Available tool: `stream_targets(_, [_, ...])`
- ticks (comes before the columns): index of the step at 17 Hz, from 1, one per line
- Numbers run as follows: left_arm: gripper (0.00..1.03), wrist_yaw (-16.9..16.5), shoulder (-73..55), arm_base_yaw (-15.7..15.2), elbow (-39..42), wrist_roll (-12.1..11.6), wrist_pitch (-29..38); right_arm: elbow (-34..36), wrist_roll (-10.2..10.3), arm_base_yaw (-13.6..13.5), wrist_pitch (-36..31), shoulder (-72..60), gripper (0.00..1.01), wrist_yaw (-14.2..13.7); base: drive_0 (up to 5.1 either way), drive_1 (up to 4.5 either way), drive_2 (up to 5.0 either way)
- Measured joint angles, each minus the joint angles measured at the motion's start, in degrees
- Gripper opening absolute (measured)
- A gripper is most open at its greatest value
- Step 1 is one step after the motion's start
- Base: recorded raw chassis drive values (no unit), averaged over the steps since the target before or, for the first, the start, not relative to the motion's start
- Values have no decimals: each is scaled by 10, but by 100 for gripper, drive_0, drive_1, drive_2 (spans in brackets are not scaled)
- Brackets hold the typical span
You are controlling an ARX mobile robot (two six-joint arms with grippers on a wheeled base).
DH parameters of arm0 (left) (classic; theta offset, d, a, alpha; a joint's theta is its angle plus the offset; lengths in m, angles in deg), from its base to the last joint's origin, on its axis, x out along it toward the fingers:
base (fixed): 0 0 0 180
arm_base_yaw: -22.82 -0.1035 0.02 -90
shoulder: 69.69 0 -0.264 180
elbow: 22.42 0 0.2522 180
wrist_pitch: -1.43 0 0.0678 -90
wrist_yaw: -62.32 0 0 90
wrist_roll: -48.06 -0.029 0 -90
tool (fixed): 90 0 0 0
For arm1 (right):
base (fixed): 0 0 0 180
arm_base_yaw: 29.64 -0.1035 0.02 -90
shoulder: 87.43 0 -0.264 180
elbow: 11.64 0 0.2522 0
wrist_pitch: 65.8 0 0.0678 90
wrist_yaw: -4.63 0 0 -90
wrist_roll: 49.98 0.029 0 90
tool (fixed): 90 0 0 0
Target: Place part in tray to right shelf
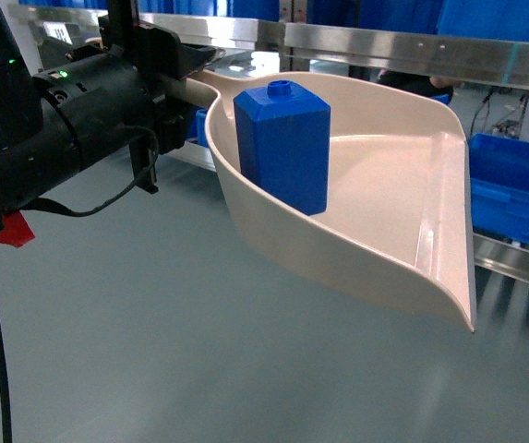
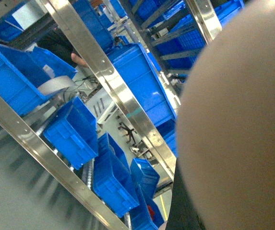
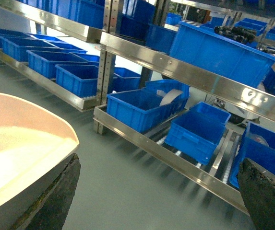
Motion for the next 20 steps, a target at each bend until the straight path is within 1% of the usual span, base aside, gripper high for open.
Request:
stream_targets(3, [12,0,0,0,0,0,1,0,0,0,0,0,98,0,8,440,-424])
stream_targets(20, [12,2,0,-1,0,0,1,0,0,0,0,0,98,0,-166,-166,-166])
